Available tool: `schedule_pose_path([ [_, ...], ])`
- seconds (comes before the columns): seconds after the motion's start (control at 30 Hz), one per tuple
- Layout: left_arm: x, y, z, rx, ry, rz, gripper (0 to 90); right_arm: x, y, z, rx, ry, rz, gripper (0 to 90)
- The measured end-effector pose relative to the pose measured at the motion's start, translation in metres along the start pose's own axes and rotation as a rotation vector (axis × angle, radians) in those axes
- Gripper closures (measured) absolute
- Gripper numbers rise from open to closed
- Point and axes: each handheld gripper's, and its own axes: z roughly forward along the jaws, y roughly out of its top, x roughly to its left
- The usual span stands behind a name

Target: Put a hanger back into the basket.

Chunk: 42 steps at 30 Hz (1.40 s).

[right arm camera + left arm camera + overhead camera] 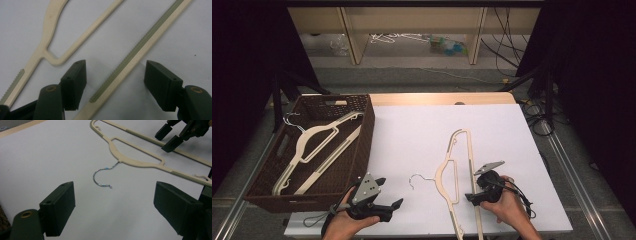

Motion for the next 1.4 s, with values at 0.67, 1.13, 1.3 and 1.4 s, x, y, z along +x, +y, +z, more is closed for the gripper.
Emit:
schedule_pose_path([
  [0.67,-0.001,-0.002,0.001,0.013,-0.015,0.019,18.2,0.008,0.009,-0.003,0.162,-0.029,-0.052,54.6],
  [1.13,0.000,-0.002,-0.001,0.006,-0.008,0.010,19.4,0.000,0.010,-0.005,0.154,-0.009,0.029,60.5],
  [1.3,0.002,-0.003,-0.002,0.028,-0.010,0.030,19.9,0.007,0.013,-0.006,0.227,-0.025,0.002,57.4],
  [1.4,0.001,-0.003,0.000,0.019,-0.015,0.020,20.1,0.007,0.013,-0.005,0.216,-0.026,0.004,58.8],
])
